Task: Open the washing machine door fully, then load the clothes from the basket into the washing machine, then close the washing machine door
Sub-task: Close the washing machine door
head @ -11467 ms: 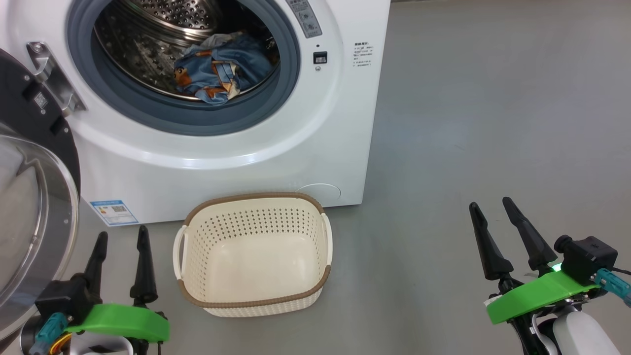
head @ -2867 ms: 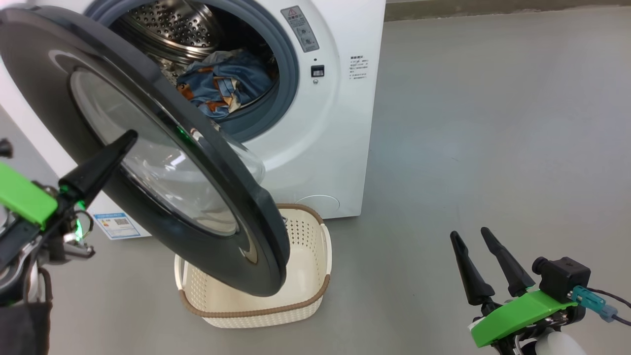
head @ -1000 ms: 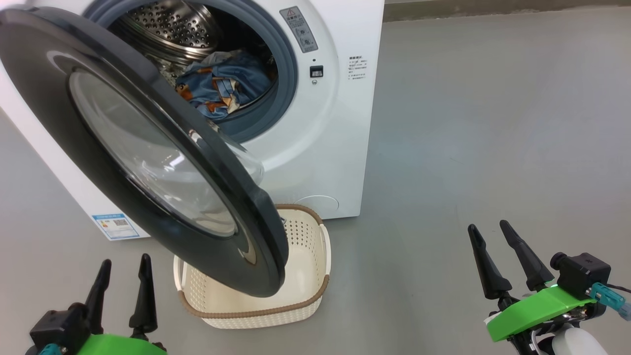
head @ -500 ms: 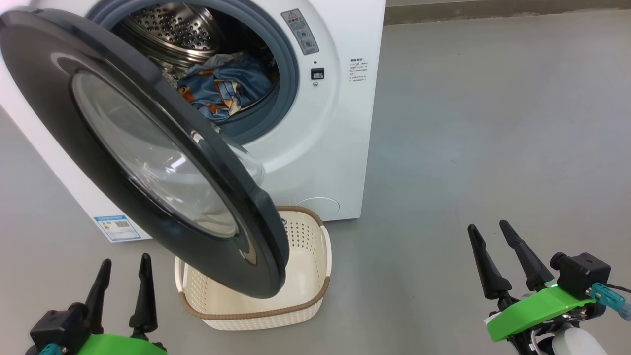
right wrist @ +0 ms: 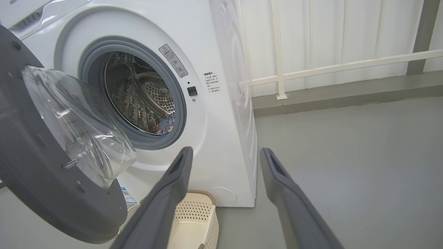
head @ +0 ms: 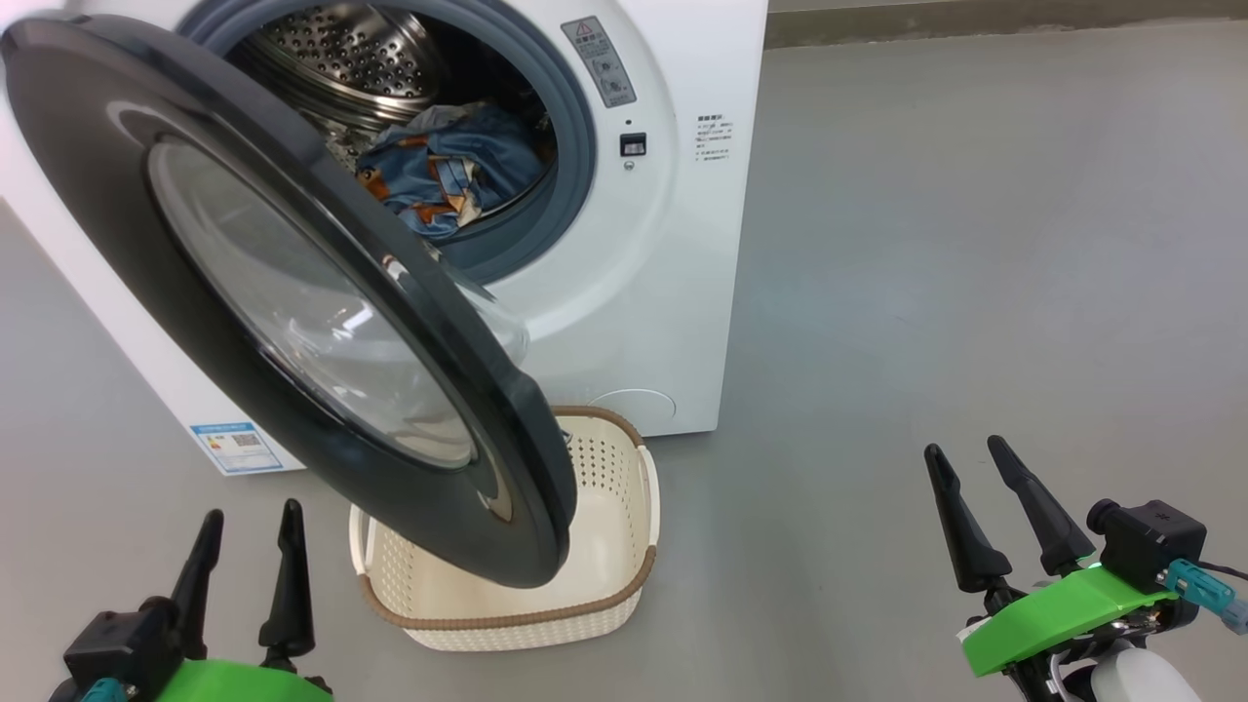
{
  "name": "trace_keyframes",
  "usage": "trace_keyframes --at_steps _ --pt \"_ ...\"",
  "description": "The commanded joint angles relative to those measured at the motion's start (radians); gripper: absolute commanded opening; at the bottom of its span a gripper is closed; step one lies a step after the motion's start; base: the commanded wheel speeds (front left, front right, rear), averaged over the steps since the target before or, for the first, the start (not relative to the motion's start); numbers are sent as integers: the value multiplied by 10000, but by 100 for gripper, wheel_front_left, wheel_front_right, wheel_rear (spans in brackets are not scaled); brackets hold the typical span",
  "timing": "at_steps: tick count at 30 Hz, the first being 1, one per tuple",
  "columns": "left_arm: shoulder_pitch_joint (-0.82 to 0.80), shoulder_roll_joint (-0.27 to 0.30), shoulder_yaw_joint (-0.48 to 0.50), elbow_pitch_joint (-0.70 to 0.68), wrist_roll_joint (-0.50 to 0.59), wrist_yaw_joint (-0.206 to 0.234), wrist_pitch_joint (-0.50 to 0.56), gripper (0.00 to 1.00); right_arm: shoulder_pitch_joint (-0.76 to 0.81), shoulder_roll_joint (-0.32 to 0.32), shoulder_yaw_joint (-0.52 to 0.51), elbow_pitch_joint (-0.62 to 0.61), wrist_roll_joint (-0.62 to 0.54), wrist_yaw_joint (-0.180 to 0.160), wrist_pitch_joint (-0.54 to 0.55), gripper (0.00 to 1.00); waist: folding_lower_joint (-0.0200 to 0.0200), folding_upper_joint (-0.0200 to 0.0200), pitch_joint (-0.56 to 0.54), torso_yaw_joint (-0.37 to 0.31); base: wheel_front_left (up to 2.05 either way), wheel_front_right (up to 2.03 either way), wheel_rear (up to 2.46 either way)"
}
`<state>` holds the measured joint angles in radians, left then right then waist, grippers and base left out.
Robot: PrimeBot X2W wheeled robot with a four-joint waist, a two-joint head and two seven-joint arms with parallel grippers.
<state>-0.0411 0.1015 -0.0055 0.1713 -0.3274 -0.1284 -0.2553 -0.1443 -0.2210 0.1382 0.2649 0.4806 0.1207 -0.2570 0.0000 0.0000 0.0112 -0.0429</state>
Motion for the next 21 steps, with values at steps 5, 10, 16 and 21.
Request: trace_keyframes --at_steps 5,10,16,21 --pt "-265 151 300 -295 89 -23 -64 100 -61 -150 72 -199 -230 100 -48 100 0 0 19 151 0 0 0" --pt "-293 139 272 -333 105 -23 -64 100 -210 -270 -47 -211 -398 100 -48 100 0 0 99 436 0 0 0" --pt "-326 86 250 -320 100 -23 -64 100 -705 -457 -197 -457 -740 100 -48 0 0 0 155 978 0 0 0" --pt "-277 28 210 -259 72 -23 -64 100 -1220 -483 -62 -860 -834 100 -48 0 0 0 66 1543 0 0 0"
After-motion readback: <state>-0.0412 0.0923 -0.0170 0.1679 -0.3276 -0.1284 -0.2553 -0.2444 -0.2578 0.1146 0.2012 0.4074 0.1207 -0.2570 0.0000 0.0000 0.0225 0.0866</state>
